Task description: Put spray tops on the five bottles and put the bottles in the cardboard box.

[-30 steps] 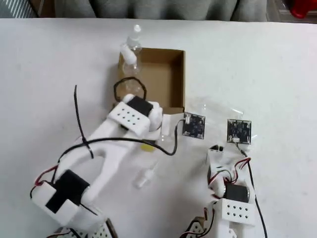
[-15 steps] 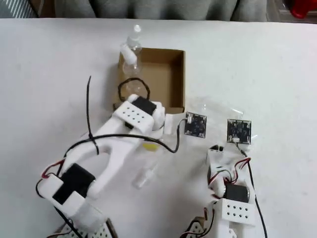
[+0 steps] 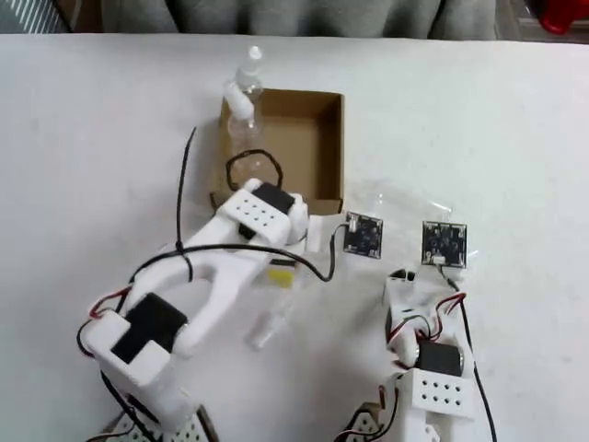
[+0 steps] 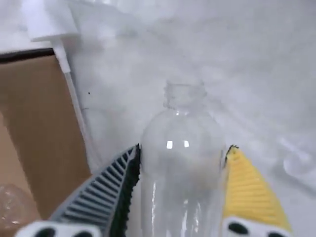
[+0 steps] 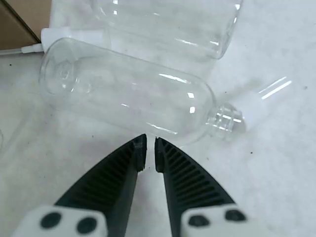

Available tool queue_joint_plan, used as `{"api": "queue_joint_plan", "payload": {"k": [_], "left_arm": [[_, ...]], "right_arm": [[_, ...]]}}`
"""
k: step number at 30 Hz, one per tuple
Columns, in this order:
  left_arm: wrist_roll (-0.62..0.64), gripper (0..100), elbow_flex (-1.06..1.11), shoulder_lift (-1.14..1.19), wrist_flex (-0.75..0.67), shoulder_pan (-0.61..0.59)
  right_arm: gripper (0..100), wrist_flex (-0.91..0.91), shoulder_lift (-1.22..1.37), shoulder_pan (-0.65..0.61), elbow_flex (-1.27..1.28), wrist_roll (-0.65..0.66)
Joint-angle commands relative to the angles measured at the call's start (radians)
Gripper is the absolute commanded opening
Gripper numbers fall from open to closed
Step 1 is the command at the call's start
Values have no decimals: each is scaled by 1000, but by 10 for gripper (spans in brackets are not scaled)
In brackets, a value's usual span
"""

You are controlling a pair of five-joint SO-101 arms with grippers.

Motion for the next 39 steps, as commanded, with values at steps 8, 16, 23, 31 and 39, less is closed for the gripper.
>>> {"api": "queue_joint_plan", "payload": {"k": [8,16,23,31,39], "left_arm": [[38,164,-48,1,-81,-16],[32,87,35,-8,-81,-7],[69,52,-44,-10,41,2],[285,53,-215,-12,204,-7],[433,55,-114,-240,204,-22]], "right_arm": [[16,-5,-2,4,8,11],[16,-10,-2,4,8,11],[16,-10,-2,4,8,11],[16,-10,-2,4,8,11],[16,-10,-2,5,8,11]]}}
